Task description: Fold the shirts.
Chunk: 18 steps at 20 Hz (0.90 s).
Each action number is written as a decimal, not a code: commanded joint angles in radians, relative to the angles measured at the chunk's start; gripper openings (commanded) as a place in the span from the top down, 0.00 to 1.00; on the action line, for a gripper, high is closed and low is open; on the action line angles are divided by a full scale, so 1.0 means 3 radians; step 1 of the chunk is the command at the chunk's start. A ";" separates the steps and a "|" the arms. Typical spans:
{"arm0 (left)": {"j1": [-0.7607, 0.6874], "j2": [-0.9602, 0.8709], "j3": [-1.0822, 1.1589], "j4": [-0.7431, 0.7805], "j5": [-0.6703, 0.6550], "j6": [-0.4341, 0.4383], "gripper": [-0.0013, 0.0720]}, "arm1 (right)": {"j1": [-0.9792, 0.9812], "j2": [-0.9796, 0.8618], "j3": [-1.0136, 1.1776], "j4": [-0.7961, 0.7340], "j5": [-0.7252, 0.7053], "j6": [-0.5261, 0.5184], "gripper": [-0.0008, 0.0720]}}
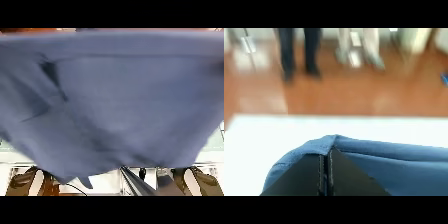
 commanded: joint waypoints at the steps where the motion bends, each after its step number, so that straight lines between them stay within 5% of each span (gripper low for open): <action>1: -0.0033 -0.0370 -0.0788 -0.0523 0.0310 0.0048 0.96 | 0.0001 -0.0154 -0.0917 0.0106 -0.0240 -0.0191 0.96; 8: -0.0732 -0.2185 -0.0676 -0.0603 0.1577 -0.0088 0.96 | 0.0004 -0.1605 -0.1431 0.0655 -0.1237 -0.0725 0.96; 12: -0.0930 -0.3230 -0.0014 -0.0603 0.1813 -0.0346 0.96 | 0.0004 -0.2701 -0.1015 0.0923 -0.1649 -0.0837 0.96; 18: -0.0954 -0.3995 0.0575 -0.0603 0.1671 -0.0604 0.96 | 0.0113 -0.3780 -0.0108 0.0899 -0.1448 -0.0563 0.96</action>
